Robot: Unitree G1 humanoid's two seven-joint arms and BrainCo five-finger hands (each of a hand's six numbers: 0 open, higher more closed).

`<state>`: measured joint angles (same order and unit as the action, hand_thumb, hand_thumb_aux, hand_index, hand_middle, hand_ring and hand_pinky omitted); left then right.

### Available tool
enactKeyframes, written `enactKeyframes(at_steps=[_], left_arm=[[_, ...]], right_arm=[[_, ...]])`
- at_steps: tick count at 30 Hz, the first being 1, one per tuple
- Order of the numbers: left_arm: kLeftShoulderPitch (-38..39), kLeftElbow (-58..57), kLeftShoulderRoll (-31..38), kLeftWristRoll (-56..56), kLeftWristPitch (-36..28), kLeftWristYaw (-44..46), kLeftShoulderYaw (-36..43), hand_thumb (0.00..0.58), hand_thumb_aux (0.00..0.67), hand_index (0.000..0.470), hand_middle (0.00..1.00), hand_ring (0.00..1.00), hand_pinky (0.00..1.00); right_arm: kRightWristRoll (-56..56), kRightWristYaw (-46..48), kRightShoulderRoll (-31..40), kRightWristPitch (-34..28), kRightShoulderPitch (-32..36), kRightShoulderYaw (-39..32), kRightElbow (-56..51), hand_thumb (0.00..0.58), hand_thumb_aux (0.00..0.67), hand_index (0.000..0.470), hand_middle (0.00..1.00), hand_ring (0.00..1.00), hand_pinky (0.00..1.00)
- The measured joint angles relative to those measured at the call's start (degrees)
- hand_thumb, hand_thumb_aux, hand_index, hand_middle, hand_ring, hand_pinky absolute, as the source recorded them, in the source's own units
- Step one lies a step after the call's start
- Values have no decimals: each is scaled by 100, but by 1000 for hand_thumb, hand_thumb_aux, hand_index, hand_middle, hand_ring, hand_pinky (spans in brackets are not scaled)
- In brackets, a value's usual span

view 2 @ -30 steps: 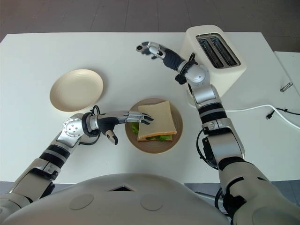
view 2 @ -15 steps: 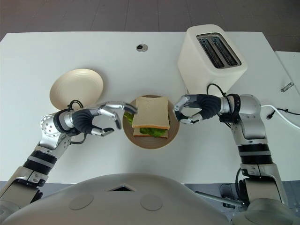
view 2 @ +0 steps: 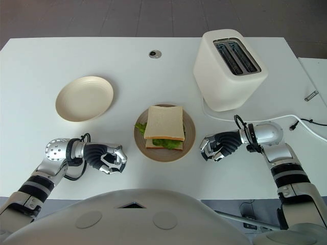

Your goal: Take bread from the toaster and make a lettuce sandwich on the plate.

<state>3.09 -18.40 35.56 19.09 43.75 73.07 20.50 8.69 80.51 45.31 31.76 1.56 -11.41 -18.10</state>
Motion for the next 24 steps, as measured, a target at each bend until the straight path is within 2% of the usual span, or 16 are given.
enactKeyframes(at_steps=[5, 9, 13, 17, 18, 19, 22, 24], left_arm=[[-847, -915, -449, -1143, 442, -1066, -48, 580, 670, 470, 1000, 1000, 1000], [-990, -1326, -643, -1364, 868, -1516, -44, 580, 670, 470, 1000, 1000, 1000], [-1263, -1907, -1013, -1660, 1163, -2211, -123, 580, 670, 470, 1000, 1000, 1000], [-1721, -2671, -1226, -2131, 1225, -3204, -413, 580, 670, 470, 961, 961, 961], [-1870, -2930, -1265, -2262, 1206, -3536, -525, 577, 620, 435, 922, 922, 922], [-1963, -3088, -1281, -2399, 1200, -3825, -586, 580, 667, 468, 922, 922, 922], [-2372, -3686, -1373, -2803, 929, -5063, -862, 564, 557, 391, 878, 878, 878], [-2539, -3955, -1446, -2871, 813, -5538, -1021, 523, 460, 323, 835, 835, 835]], right_arm=[[139, -2, -188, 4, -142, -448, 473, 580, 670, 470, 1000, 1000, 1000], [288, -137, -537, -62, -192, -699, 649, 580, 670, 470, 1000, 1000, 1000], [-33, -1270, -1304, 64, 341, -633, -102, 580, 670, 470, 1000, 1000, 1000], [-901, -2940, -1906, 441, 1035, -562, -1146, 580, 670, 470, 1000, 1000, 1000], [-1042, -3350, -2065, 500, 1205, -536, -1445, 580, 670, 470, 1000, 1000, 1000], [-1134, -3607, -2166, 565, 1316, -496, -1645, 580, 670, 470, 1000, 1000, 1000], [-1248, -4322, -2485, 772, 1659, -359, -2282, 580, 670, 470, 1000, 1000, 1000], [-1257, -4653, -2699, 882, 1775, -231, -2583, 580, 670, 470, 1000, 1000, 1000]])
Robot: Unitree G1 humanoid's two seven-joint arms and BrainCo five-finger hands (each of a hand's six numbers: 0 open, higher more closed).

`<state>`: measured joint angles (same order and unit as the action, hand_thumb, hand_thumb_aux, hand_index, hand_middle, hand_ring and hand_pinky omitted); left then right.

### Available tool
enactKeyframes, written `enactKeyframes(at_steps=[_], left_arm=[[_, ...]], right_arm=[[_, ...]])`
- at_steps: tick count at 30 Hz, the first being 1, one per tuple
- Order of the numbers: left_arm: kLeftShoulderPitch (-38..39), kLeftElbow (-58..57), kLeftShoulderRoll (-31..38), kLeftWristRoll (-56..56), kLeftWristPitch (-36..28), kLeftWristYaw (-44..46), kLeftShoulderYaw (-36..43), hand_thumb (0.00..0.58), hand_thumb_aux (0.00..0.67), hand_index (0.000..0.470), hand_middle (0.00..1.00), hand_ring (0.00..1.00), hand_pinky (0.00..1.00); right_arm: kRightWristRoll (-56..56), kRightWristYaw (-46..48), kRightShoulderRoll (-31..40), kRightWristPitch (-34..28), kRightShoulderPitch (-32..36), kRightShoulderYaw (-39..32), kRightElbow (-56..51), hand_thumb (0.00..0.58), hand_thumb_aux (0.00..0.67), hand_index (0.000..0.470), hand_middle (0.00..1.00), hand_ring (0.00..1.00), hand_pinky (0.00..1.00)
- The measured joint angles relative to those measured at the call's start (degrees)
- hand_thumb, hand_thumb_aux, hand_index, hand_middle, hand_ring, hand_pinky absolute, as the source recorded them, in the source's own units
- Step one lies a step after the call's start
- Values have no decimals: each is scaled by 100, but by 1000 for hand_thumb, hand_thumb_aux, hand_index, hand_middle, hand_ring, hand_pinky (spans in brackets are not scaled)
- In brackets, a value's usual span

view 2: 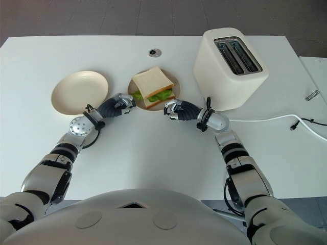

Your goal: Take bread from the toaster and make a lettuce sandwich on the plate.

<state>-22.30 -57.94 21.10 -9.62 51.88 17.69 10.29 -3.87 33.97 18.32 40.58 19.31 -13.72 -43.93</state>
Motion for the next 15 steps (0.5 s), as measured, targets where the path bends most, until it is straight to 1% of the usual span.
enactKeyframes(at_steps=[1, 2, 3, 4, 5, 6, 7, 8, 9, 10, 11, 13, 15], left_arm=[[-22, -25, -49, 57, 8, -32, -68, 476, 386, 271, 816, 816, 816], [-26, -6, -145, 252, 83, 67, -161, 443, 344, 241, 796, 796, 796], [0, 106, -238, 557, 247, 284, -219, 136, 84, 59, 718, 718, 718], [66, 302, -361, 895, 388, 565, -255, 0, 0, 0, 573, 573, 573], [169, 554, -458, 1313, 429, 885, -261, 0, 0, 0, 475, 475, 475], [361, 954, -680, 1915, 475, 1297, -273, 0, 0, 0, 388, 388, 388], [563, 1428, -869, 2557, 420, 1706, -282, 0, 0, 0, 231, 231, 231], [720, 1895, -950, 3126, 264, 1988, -314, 0, 0, 0, 145, 145, 145], [842, 2378, -1019, 3619, 77, 2193, -381, 0, 0, 0, 55, 55, 55], [933, 2775, -1069, 3978, -92, 2322, -413, 0, 0, 0, 0, 0, 0], [1008, 3222, -1134, 4292, -275, 2439, -443, 0, 0, 0, 0, 0, 0], [1115, 3829, -1266, 4686, -512, 2534, -559, 0, 0, 0, 0, 0, 0], [1143, 4052, -1348, 4689, -562, 2530, -669, 0, 0, 0, 0, 0, 0]], right_arm=[[38, -114, -100, 7, 31, 86, -115, 580, 670, 470, 1000, 1000, 1000], [208, -159, -233, 6, 51, 212, -193, 580, 670, 470, 1000, 1000, 1000], [556, -65, -342, -6, 84, 378, -169, 580, 670, 470, 1000, 1000, 1000], [861, 100, -401, -33, 108, 534, -29, 580, 670, 470, 1000, 1000, 1000], [1111, 186, -432, -58, 112, 650, 118, 580, 670, 470, 1000, 1000, 1000], [1469, 221, -480, -112, 131, 869, 339, 452, 355, 249, 1000, 1000, 1000], [1796, 199, -530, -186, 154, 1126, 575, 0, 0, 0, 1000, 1000, 1000], [1968, 76, -561, -241, 166, 1292, 802, 0, 0, 0, 882, 882, 882], [1973, -112, -627, -265, 168, 1428, 1084, 0, 0, 0, 463, 463, 463], [1965, -310, -704, -264, 145, 1476, 1361, 0, 0, 0, 145, 145, 145], [1936, -580, -850, -240, 108, 1540, 1699, 0, 0, 0, 0, 0, 0], [1671, -1145, -1169, -141, -74, 1597, 2233, 0, 0, 0, 0, 0, 0], [1248, -1774, -1510, -64, -328, 1632, 2502, 0, 0, 0, 0, 0, 0]])
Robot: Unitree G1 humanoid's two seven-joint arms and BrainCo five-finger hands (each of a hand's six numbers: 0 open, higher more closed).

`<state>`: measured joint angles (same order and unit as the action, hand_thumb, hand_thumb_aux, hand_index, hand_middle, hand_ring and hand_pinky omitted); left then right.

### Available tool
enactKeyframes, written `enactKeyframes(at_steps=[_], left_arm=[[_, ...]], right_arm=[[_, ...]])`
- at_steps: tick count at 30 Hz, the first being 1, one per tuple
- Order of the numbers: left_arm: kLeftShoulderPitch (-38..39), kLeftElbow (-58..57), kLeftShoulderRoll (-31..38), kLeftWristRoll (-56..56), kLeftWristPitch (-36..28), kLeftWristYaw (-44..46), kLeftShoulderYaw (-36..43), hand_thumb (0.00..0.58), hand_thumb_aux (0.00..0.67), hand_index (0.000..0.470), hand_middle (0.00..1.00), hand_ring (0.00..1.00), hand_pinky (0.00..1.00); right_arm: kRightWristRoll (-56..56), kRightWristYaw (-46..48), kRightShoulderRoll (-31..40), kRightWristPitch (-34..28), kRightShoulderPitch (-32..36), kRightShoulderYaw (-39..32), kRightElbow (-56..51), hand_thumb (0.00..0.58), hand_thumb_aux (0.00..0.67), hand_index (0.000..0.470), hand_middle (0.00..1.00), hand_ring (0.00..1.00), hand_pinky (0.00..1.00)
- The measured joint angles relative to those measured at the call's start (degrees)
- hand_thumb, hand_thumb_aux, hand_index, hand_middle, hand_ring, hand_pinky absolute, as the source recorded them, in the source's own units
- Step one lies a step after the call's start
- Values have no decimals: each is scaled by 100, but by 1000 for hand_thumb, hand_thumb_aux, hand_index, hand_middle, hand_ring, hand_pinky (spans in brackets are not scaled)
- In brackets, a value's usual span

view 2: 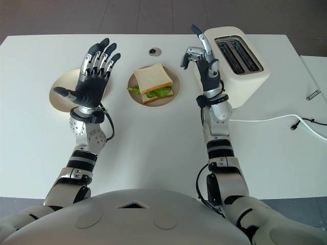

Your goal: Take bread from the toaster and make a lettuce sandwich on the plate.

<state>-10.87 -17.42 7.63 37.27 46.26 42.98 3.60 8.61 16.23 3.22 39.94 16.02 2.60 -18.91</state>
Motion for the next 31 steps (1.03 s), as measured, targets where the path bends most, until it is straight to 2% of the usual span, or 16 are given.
enactKeyframes(at_steps=[4, 13, 31], left_arm=[[7, -71, -313, -203, -15, 44, -96, 0, 0, 0, 0, 0, 0], [91, -157, -1061, -235, -438, 91, -58, 0, 0, 0, 0, 0, 0], [175, -339, -1066, -506, -502, -4, 214, 0, 0, 0, 0, 0, 0]], right_arm=[[-375, -591, -351, 25, -191, -3, 87, 0, 0, 0, 0, 0, 0], [-416, -507, -409, 21, -428, -310, 252, 0, 0, 0, 0, 0, 0], [-413, -335, -583, 30, -533, -616, 171, 0, 0, 0, 0, 0, 0]])
